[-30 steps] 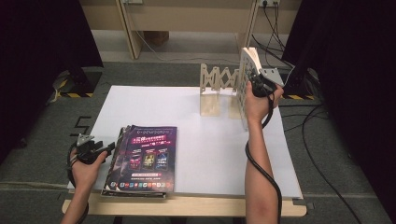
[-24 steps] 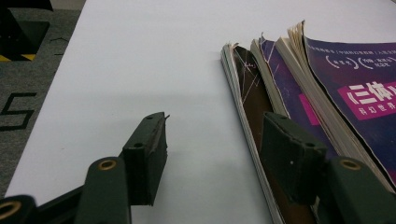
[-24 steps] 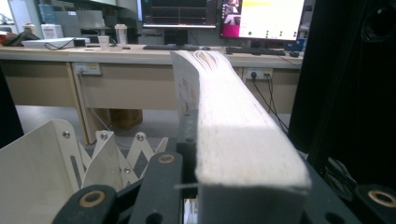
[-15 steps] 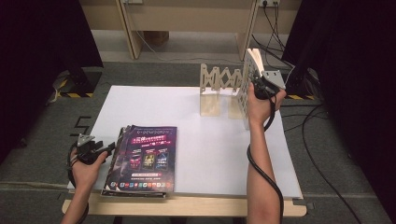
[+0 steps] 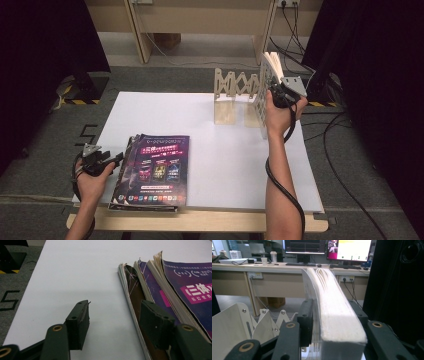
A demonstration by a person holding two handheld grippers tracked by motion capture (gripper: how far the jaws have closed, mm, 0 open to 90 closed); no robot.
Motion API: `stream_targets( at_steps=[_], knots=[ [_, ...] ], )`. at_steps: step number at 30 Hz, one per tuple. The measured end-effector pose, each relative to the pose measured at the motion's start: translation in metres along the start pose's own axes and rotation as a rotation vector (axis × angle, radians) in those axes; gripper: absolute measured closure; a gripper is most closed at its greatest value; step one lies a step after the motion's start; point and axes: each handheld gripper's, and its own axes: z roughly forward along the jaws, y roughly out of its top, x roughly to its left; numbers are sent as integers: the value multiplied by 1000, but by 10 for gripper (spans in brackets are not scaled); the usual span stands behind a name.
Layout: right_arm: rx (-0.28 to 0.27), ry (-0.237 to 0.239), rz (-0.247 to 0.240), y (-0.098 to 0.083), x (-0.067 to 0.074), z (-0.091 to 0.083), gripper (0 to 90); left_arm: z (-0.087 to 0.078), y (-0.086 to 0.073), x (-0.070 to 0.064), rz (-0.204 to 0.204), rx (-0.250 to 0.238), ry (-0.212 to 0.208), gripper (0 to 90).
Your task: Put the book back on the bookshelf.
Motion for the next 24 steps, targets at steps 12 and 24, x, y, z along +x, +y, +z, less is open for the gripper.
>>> stream_targets(
  at_steps=[12, 24],
  knots=[
    [22, 18, 6, -5, -2, -9, 600, 0, 0, 0, 3, 0, 2, 408],
    [26, 30, 9, -8, -3, -16, 585, 0, 0, 0, -1, 0, -2, 427]
  ],
)
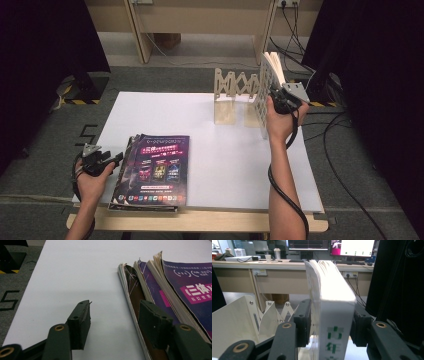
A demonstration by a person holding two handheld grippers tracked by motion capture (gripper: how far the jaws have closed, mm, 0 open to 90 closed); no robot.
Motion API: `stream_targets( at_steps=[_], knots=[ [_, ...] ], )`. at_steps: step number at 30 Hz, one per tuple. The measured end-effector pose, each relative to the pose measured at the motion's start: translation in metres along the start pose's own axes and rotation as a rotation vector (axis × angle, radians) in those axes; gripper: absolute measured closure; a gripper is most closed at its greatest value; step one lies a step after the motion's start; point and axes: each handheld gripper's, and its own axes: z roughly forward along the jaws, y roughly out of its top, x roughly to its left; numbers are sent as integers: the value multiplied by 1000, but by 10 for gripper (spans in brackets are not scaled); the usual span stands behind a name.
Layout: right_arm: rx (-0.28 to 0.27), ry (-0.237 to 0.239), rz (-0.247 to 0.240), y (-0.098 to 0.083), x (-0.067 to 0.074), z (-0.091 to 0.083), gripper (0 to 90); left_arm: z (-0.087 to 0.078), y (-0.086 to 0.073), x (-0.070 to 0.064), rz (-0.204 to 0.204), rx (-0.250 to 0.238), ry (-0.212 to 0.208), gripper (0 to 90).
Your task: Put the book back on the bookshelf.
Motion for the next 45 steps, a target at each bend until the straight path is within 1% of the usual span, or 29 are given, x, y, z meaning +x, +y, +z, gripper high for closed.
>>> stream_targets(
  at_steps=[7, 11, 14, 18, 26, 30, 33, 35, 37, 41, 45],
  knots=[
    [6, 12, 17, -1, -1, -8, 574, 0, 0, 0, 3, -4, 5, 415],
    [9, 17, 9, -2, -1, -13, 570, 0, 0, 0, 2, -3, 4, 413],
    [9, 27, 13, -4, -1, -18, 566, 0, 0, 0, -3, -5, 4, 413],
    [17, 32, 19, -11, -4, -25, 563, 0, 0, 0, -1, -1, 4, 414],
    [35, 45, 31, -24, -4, -38, 558, 0, 0, -1, -1, -2, 5, 419],
    [40, 46, 27, -30, -5, -43, 555, -2, -1, 0, -4, -20, 11, 443],
    [45, 45, 34, -34, -6, -48, 554, -2, -1, 0, -13, -26, 9, 447],
    [54, 49, 42, -37, -6, -50, 552, -2, -1, 0, -11, -25, 9, 447],
    [64, 48, 38, -41, -6, -53, 553, -2, -1, 0, -7, -22, 8, 450],
    [92, 70, 60, -51, -6, -57, 551, -2, 0, 0, -10, -16, 6, 459],
    [116, 86, 63, -61, -5, -60, 552, -1, 0, 0, -1, -13, 2, 474]
  ],
)
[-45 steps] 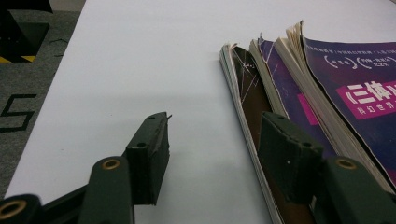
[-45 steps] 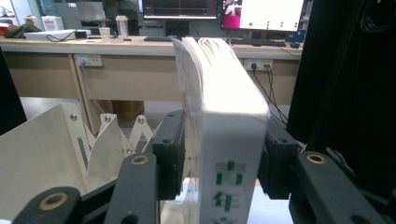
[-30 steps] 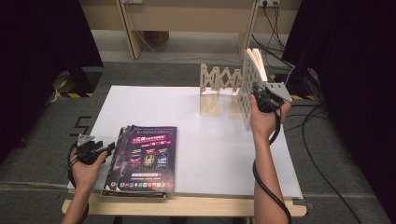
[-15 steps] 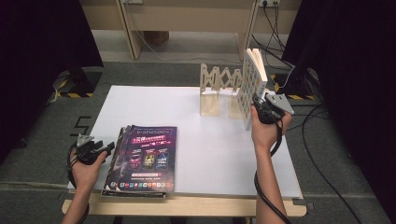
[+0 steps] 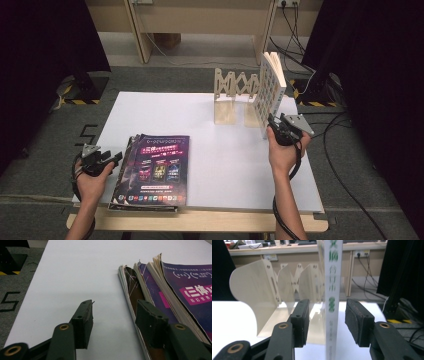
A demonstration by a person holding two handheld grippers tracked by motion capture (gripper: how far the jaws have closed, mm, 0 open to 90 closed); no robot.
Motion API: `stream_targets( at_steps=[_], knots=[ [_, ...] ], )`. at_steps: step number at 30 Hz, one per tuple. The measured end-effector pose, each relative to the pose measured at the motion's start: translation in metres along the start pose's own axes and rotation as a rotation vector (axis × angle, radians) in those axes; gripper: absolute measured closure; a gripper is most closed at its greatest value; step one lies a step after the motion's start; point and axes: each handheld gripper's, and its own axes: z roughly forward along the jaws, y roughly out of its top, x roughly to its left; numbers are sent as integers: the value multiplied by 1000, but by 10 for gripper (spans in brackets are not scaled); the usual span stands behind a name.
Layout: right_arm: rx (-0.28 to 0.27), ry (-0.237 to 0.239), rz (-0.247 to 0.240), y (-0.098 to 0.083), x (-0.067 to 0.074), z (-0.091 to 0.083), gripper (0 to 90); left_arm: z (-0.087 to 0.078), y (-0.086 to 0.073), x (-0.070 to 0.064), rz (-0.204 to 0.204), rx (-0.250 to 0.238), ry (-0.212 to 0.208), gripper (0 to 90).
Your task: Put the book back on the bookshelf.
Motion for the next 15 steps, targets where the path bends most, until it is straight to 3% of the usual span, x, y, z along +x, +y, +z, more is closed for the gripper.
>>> stream_targets(
  at_steps=[10, 15],
  knots=[
    [50, 18, 13, -18, 0, -3, 552, -1, 0, -2, -32, 23, -34, 579],
    [78, 25, 13, -27, 0, -5, 552, -3, 2, -6, -27, 32, -48, 607]
  ],
)
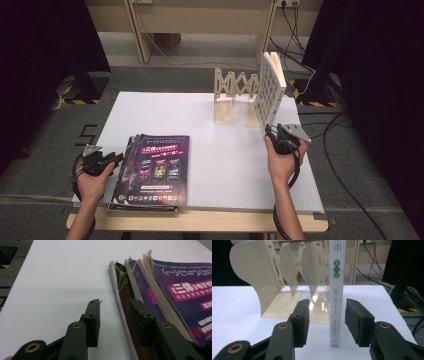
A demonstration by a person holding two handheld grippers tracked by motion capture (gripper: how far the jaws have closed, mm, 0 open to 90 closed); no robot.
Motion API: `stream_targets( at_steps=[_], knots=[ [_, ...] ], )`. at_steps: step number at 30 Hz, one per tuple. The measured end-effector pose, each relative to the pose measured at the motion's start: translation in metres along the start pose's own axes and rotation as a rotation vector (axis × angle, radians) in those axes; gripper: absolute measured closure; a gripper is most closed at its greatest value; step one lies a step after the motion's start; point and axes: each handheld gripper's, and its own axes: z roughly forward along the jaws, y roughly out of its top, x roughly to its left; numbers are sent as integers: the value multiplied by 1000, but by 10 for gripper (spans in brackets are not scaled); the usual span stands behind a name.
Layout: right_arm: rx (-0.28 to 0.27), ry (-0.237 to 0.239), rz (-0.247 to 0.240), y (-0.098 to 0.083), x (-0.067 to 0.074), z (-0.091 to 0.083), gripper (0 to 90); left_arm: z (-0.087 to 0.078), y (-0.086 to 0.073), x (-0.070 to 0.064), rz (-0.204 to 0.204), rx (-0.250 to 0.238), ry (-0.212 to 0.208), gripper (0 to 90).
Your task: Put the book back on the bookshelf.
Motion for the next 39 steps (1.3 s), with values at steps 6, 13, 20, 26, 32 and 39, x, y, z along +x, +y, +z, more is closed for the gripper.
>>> stream_targets(
  at_steps=[6, 13, 20, 26, 32, 39],
  knots=[
    [33, 20, 9, -10, 1, -1, 554, -7, 11, -13, -3, -13, -66, 626],
    [79, 48, 7, -18, 7, 1, 559, -4, 17, -29, 25, 31, -124, 638],
    [118, 85, 4, -25, 18, 8, 559, 9, 20, -40, 46, 111, -137, 618],
    [152, 124, -8, -29, 31, 15, 558, 17, 21, -42, 32, 143, -146, 606],
    [174, 152, -13, -30, 41, 19, 557, 20, 21, -45, 32, 152, -161, 611],
    [210, 197, -31, -31, 58, 29, 557, 21, 21, -46, 29, 156, -167, 614]
  ],
)
